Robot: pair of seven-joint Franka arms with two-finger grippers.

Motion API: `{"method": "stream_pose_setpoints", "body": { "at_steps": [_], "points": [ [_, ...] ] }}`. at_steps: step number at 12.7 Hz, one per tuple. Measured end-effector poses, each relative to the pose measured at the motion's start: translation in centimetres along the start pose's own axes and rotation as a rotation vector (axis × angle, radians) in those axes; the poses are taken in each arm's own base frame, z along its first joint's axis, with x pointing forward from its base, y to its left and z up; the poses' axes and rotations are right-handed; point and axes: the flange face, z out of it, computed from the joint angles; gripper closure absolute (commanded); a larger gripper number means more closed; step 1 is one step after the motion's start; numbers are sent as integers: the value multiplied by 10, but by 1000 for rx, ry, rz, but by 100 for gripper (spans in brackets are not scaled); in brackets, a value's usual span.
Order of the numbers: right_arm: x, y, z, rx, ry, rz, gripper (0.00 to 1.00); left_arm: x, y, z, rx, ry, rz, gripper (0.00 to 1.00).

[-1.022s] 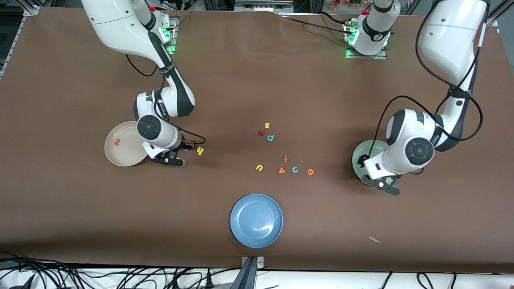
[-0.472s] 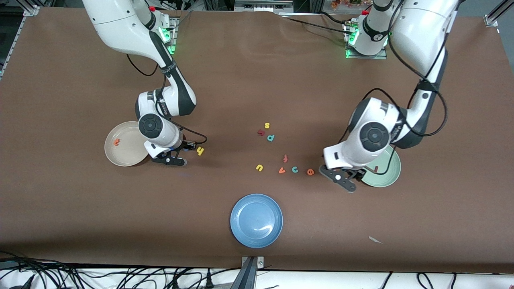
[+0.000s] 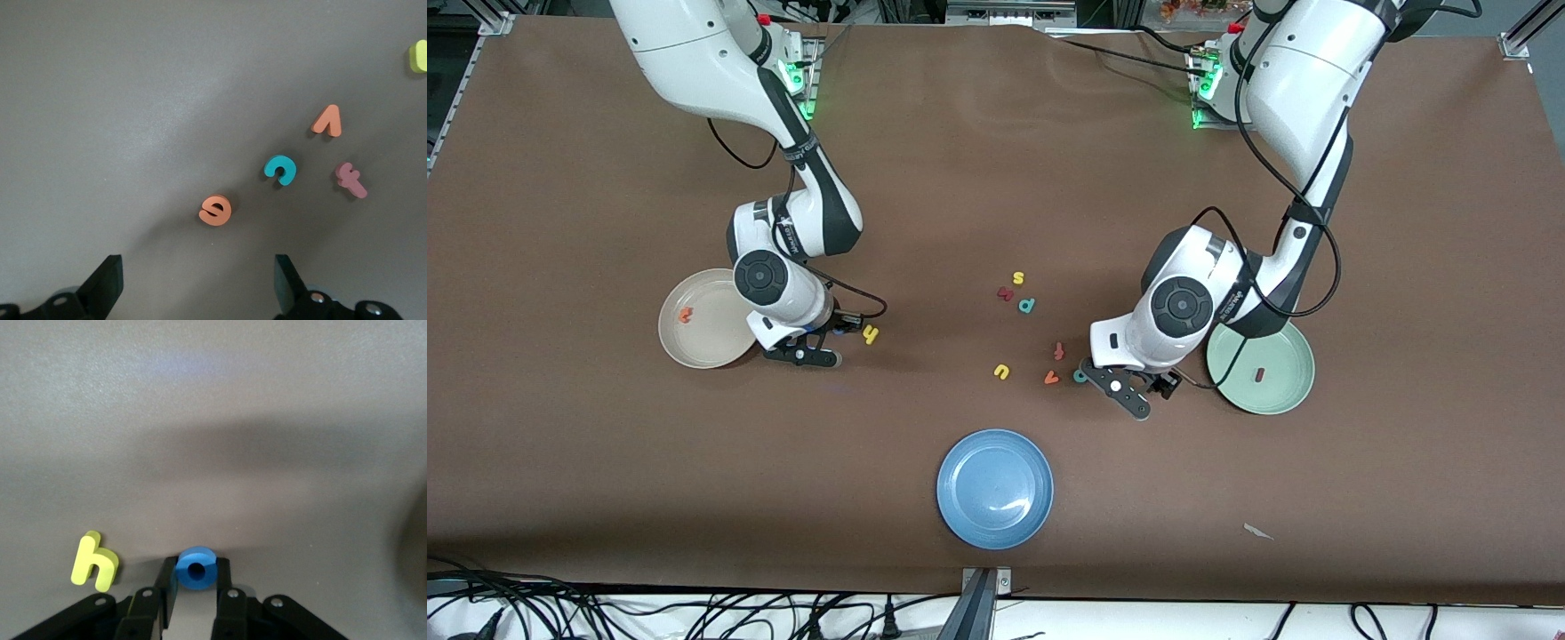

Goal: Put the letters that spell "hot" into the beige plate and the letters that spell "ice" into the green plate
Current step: 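Place the blue o on the white plate while the left gripper reaches letters, then grasp the orange e with the left gripper while the right gripper reaches h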

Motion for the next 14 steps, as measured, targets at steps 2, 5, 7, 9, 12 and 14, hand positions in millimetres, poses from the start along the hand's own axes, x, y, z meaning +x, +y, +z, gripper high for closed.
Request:
{"method": "stream_pose_setpoints", "body": {
  "at_steps": [2, 5, 7, 9, 12, 14],
  "points": [
    [11, 14, -19, -20, -27, 17, 94, 3, -2, 8, 2, 31, -65, 10],
    [31, 61, -78, -61, -117, -11, 93, 6, -2, 30, -4, 50, -171, 19],
    [41, 111, -97, -75, -156, -61, 93, 5, -1, 42, -9, 43, -196, 28],
    [46, 163, -92, -87, -199, -108, 91, 5, -1, 48, -12, 39, -222, 39],
    [40, 206, -59, -95, -271, -153, 79, 5, -1, 52, -13, 40, -237, 39],
    [41, 219, -40, -99, -286, -186, 37, 7, -1, 57, -14, 59, -238, 39]
  ]
}}
